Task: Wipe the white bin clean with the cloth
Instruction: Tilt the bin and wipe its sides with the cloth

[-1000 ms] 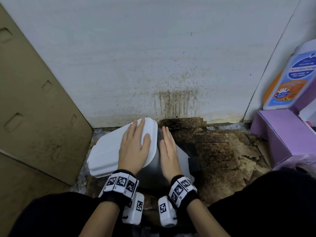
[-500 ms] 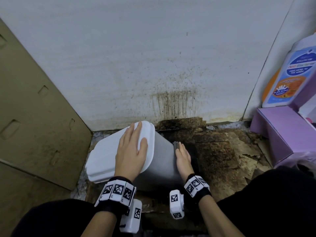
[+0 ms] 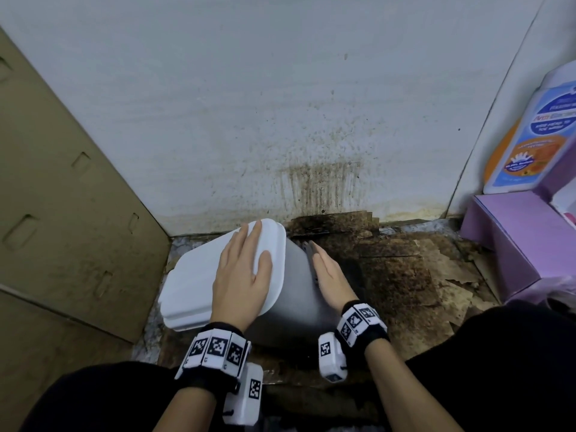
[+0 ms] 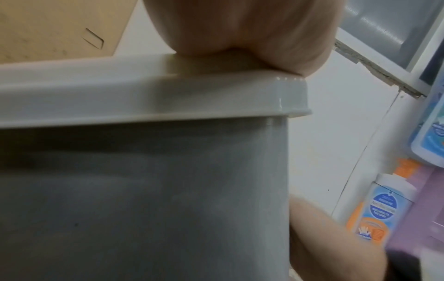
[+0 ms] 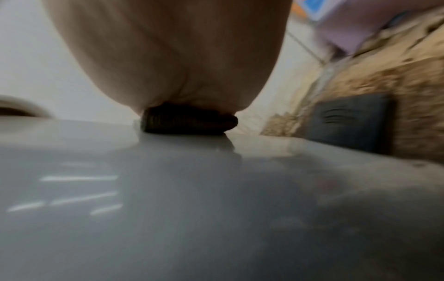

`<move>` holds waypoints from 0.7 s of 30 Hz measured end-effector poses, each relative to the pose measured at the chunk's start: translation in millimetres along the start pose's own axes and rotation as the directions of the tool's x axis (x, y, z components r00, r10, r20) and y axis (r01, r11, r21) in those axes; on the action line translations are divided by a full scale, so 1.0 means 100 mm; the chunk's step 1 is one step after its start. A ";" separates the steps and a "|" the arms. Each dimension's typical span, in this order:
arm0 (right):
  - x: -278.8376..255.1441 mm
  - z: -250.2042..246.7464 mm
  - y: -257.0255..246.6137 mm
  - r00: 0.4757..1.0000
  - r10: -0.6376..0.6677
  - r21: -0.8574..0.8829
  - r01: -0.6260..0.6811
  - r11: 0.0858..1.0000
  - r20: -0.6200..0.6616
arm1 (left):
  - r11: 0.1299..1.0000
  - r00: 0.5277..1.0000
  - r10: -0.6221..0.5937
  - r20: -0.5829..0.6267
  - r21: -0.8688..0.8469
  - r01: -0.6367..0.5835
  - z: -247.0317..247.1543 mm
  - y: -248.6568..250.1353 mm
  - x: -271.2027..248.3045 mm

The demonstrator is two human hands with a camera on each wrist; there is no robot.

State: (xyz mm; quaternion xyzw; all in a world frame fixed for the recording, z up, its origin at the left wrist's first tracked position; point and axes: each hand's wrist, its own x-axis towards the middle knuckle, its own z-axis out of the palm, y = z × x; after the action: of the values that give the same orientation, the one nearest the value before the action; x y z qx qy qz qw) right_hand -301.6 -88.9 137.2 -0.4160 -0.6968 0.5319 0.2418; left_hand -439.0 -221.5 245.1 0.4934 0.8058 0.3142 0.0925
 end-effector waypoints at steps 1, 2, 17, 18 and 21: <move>0.00 -0.05 0.13 0.999 0.052 -0.020 -0.052 0.998 -0.009 | 1.000 1.000 -0.003 -0.005 -0.003 0.003 -0.01 -0.01 0.00; 0.00 -0.09 0.24 0.995 0.104 -0.039 -0.104 0.994 -0.015 | 1.000 1.000 -0.007 -0.005 -0.006 0.007 -0.01 -0.01 0.00; 0.03 0.22 -0.29 0.996 0.082 0.338 -0.070 0.939 -0.022 | 0.999 1.000 -0.021 -0.012 0.024 0.021 0.01 0.01 0.03; 0.00 0.24 -0.41 0.999 0.040 0.349 -0.032 0.937 -0.017 | 0.999 1.000 -0.026 -0.013 0.023 0.027 0.01 0.01 0.04; -0.12 0.25 -0.55 0.995 -0.086 0.244 0.095 0.965 -0.045 | 1.000 1.000 -0.019 -0.009 0.019 0.019 0.01 0.05 0.02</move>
State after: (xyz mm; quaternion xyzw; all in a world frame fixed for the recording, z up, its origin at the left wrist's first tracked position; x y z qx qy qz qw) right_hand -332.4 -117.2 182.7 -0.3595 -0.6395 0.5954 0.3276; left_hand -436.3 -217.7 247.7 0.4854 0.8137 0.3078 0.0873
